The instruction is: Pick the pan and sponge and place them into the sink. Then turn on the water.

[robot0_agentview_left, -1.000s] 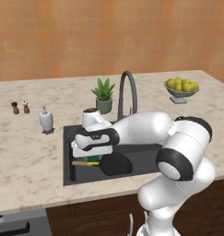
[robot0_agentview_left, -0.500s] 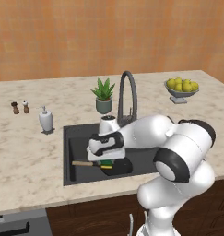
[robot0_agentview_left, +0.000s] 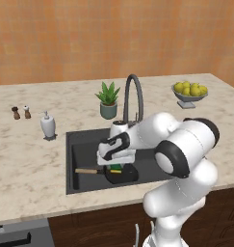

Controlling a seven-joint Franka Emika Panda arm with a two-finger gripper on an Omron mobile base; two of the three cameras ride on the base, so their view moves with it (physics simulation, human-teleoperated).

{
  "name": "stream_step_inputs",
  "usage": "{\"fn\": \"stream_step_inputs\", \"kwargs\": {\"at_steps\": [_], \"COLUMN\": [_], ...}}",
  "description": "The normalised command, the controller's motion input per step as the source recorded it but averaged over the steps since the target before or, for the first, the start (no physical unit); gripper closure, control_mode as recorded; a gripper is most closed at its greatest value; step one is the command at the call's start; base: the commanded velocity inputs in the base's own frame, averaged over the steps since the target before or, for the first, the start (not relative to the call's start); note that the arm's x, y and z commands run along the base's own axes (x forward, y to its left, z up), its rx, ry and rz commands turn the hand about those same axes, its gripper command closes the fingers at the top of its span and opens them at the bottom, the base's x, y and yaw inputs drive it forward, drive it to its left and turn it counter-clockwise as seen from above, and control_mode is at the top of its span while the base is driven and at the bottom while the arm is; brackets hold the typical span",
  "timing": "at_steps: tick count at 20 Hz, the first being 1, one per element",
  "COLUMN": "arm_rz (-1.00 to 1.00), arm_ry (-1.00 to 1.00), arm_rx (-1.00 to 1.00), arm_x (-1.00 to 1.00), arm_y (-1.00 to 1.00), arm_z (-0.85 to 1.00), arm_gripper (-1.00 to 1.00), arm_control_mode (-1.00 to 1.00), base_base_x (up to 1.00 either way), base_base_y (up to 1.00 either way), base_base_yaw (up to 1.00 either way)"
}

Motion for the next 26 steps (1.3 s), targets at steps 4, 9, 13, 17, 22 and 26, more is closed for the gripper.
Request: {"fn": "stream_step_inputs", "kwargs": {"at_steps": [4, 9, 13, 17, 22, 26], "arm_rz": [0.0, 0.0, 0.0, 0.0, 0.0, 0.0], "arm_ry": [0.0, 0.0, 0.0, 0.0, 0.0, 0.0], "arm_rx": [0.0, 0.0, 0.0, 0.0, 0.0, 0.0], "arm_x": [0.34, 0.31, 0.28, 0.23, 0.21, 0.26], "arm_y": [0.0, -0.02, -0.01, 0.0, 0.0, 0.0], "arm_z": [-0.23, -0.34, -0.48, -0.46, -0.39, -0.31], "arm_gripper": [1.0, 1.0, 1.0, 1.0, 1.0, 1.0], "arm_control_mode": [-1.0, -1.0, -1.0, -1.0, -1.0, -1.0], "base_base_x": [0.0, 0.0, 0.0, 0.0, 0.0, 0.0], "base_base_y": [0.0, 0.0, 0.0, 0.0, 0.0, 0.0], "base_base_yaw": [0.0, 0.0, 0.0, 0.0, 0.0, 0.0]}}
